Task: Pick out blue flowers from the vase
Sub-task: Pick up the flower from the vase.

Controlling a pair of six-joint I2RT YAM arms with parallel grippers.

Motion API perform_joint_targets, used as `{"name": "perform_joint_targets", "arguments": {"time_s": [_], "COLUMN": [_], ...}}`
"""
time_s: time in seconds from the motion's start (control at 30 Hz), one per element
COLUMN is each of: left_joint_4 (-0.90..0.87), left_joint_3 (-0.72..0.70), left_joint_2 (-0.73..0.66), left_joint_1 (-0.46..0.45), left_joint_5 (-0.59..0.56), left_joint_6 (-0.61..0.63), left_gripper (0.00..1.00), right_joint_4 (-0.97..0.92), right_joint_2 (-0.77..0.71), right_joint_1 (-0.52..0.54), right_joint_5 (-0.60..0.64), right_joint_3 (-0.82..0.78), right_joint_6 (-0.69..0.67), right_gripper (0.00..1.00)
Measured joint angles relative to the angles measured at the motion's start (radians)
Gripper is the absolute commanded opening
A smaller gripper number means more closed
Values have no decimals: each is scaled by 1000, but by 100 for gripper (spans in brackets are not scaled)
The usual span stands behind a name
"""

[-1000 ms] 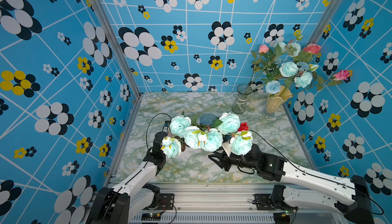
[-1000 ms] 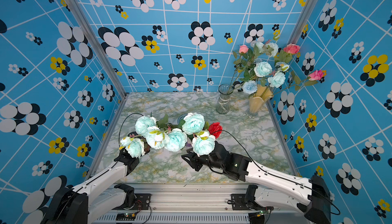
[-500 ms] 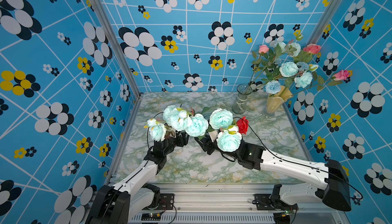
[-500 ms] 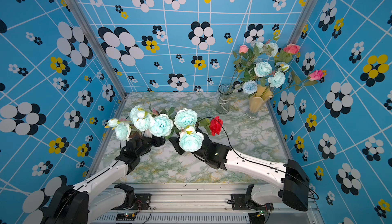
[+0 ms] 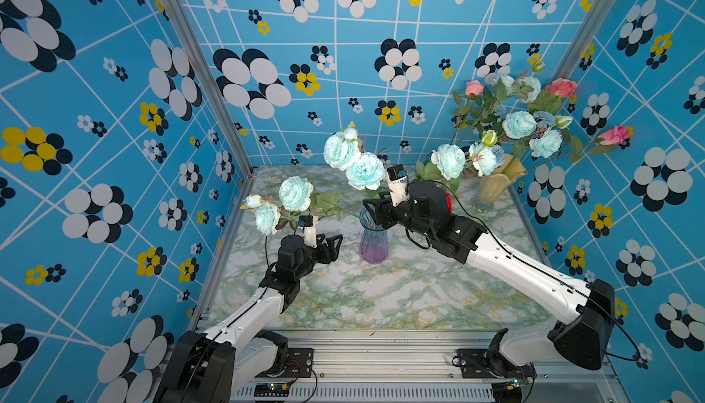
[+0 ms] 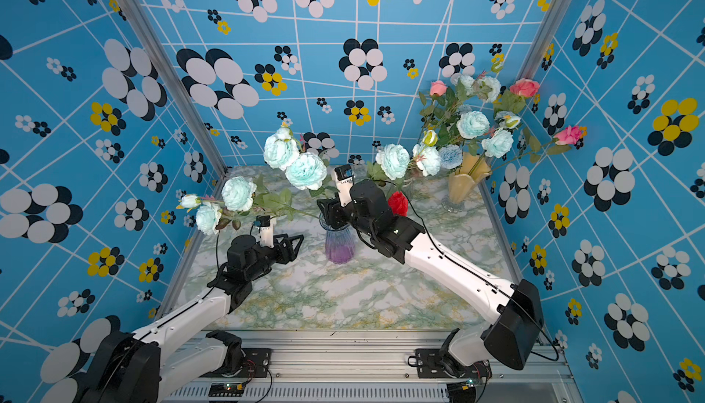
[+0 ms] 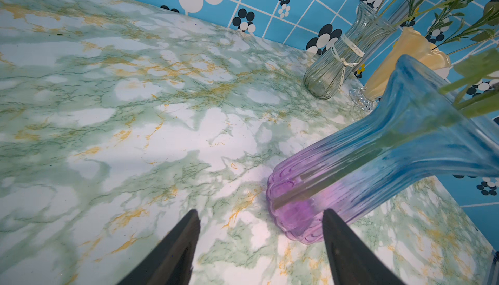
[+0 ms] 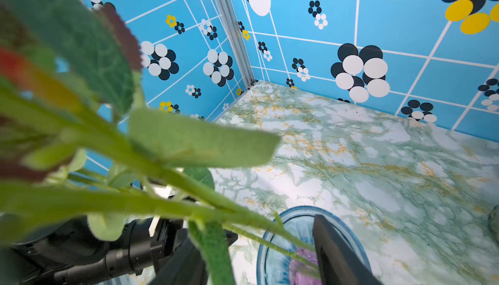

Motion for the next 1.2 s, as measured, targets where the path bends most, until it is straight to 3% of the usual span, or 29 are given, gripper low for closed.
{"name": "perform_joint_targets", "arguments": {"time_s": [0.33,0.87,1.2], "left_joint_4": [0,-3,-3], "left_joint_3": [3,3,3], "left_joint_2": [0,-4,-9], "left_joint_1": [0,-6,-6], "left_joint_5": [0,3,3], "left_joint_6": [0,0,0], "left_gripper": [74,74,74], "right_joint_4": [-122,-87,-74], "right_joint_2": [89,84,-45], "right_joint_1": [-15,-3,211], "right_joint_5": [-56,-108,-2], "right_joint_3": [65,26,-128], "right_joint_6": [-42,-80,-169], "right_gripper": [64,59,57]}}
